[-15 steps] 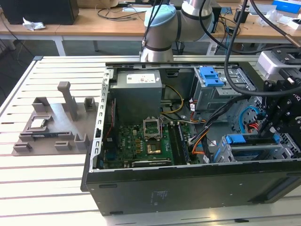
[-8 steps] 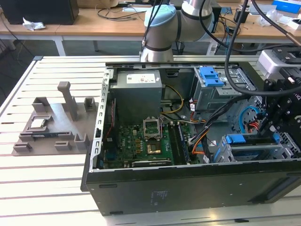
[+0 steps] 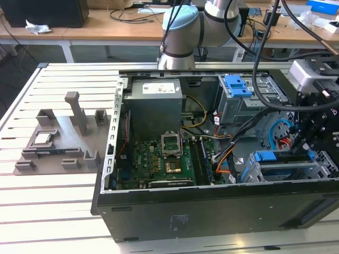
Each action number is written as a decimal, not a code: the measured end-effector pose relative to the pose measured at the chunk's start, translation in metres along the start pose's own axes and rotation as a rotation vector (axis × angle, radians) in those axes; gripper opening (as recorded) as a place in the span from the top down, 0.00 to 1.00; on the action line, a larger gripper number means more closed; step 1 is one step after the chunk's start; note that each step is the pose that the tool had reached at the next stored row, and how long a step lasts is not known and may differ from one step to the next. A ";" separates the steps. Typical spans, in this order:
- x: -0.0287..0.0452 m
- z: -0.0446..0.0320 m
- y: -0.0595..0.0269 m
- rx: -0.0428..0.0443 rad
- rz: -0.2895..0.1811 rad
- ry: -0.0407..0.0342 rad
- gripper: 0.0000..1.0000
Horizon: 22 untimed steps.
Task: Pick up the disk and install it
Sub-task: 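Insert the first disk wire, then insert the second disk wire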
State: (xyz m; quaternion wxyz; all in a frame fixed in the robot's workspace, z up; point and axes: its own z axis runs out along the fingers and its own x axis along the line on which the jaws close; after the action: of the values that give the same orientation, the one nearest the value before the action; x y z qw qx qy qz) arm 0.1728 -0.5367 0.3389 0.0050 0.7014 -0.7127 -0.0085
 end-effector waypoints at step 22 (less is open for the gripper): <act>-0.0046 -0.0400 0.0008 0.0005 0.000 -0.0001 0.89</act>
State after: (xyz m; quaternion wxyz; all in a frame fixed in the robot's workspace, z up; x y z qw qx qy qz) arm 0.1729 -0.5322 0.3789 0.0047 0.7014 -0.7127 -0.0083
